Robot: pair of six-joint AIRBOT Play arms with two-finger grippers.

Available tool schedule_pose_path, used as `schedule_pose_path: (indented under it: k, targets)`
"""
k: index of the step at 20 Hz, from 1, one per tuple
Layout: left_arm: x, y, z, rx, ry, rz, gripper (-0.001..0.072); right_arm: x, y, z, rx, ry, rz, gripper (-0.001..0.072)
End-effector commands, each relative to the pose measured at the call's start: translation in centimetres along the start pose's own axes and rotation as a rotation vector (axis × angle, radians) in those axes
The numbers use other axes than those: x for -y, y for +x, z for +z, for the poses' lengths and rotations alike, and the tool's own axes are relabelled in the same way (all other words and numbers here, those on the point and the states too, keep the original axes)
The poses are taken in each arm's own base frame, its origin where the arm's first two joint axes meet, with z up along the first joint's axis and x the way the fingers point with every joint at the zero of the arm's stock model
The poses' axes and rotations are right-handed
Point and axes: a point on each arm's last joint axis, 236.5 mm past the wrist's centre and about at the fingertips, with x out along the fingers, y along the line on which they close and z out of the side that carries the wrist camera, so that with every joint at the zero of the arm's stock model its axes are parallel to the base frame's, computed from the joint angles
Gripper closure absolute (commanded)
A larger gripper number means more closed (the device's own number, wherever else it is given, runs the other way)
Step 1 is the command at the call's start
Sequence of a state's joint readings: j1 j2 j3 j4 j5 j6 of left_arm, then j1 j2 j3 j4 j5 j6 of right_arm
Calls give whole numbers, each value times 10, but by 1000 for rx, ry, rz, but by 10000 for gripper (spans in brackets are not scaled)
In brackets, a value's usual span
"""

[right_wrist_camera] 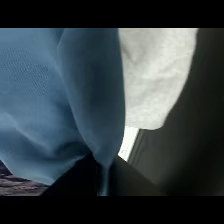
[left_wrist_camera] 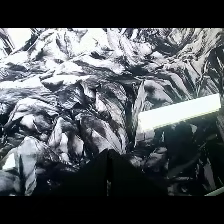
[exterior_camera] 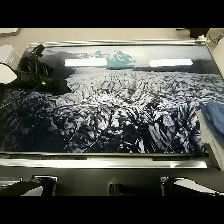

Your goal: Fold the clothes and pants, and hang the long-sleeved shirts on hangers.

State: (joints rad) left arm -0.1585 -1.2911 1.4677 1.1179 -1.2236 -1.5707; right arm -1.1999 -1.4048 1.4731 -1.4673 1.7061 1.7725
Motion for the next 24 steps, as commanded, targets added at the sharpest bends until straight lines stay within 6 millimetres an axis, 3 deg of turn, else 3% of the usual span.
schedule_pose_path:
  k: [1, 6, 7, 8, 9, 10, 11, 12, 13, 14, 15, 16, 17, 18, 19, 20, 21, 22, 23, 24]
  targets:
    - [4, 0, 0, 1, -5, -16, 685, 29, 26, -2, -10, 1, -109, 679]
    - [5, 0, 0, 2, -6, -18, 685, 36, 27, 3, 11, 2, -140, 671]
    - [5, 0, 0, 2, -5, -18, 685, 36, 26, 7, 28, 1, -139, 496]
    - [5, 0, 1, 2, -5, -18, 685, 33, 24, 12, 53, -15, -129, 165]
    - [5, -1, 1, 4, -5, -18, 685, 25, 14, 19, 83, -66, -101, 20]
    - [7, -4, 5, 17, 1, -21, 686, 12, -4, 33, 154, -92, -57, 5]
    - [13, -13, 17, 52, 16, -27, 685, -11, -36, 55, 278, -110, 21, 4]
    - [20, -28, 37, 124, 37, -30, 686, -48, -87, 83, 468, -157, 133, 5]
    - [28, -48, 65, 233, 66, -24, 687, -89, -147, 104, 684, -222, 230, 5]
    - [33, -76, 100, 373, 112, 6, 687, -133, -211, 111, 899, -321, 308, 6]
    - [37, -102, 128, 492, 168, 58, 688, -181, -269, 96, 1084, -448, 374, 8]
    - [33, -125, 150, 587, 220, 150, 689, -229, -306, 67, 1193, -571, 442, 15]
    - [19, -139, 164, 640, 220, 268, 689, -270, -315, 33, 1210, -659, 515, 26]
    - [2, -143, 168, 652, 221, 385, 689, -310, -299, -8, 1132, -746, 579, 26]
    - [-19, -135, 162, 605, 218, 489, 688, -340, -264, -49, 999, -834, 601, 26]
    - [-37, -116, 147, 503, 193, 540, 686, -364, -212, -94, 820, -933, 580, 26]
    - [-58, -88, 119, 349, 139, 573, 648, -374, -155, -136, 628, -1014, 524, 52]
    - [-76, -62, 83, 174, 83, 600, 416, -368, -92, -183, 404, -1116, 422, 112]
    - [-91, -34, 39, -28, 34, 618, 26, -355, -41, -219, 225, -1194, 316, 116]
    - [-96, -12, -1, -198, 26, 597, -4, -336, 5, -251, 56, -1259, 204, 115]
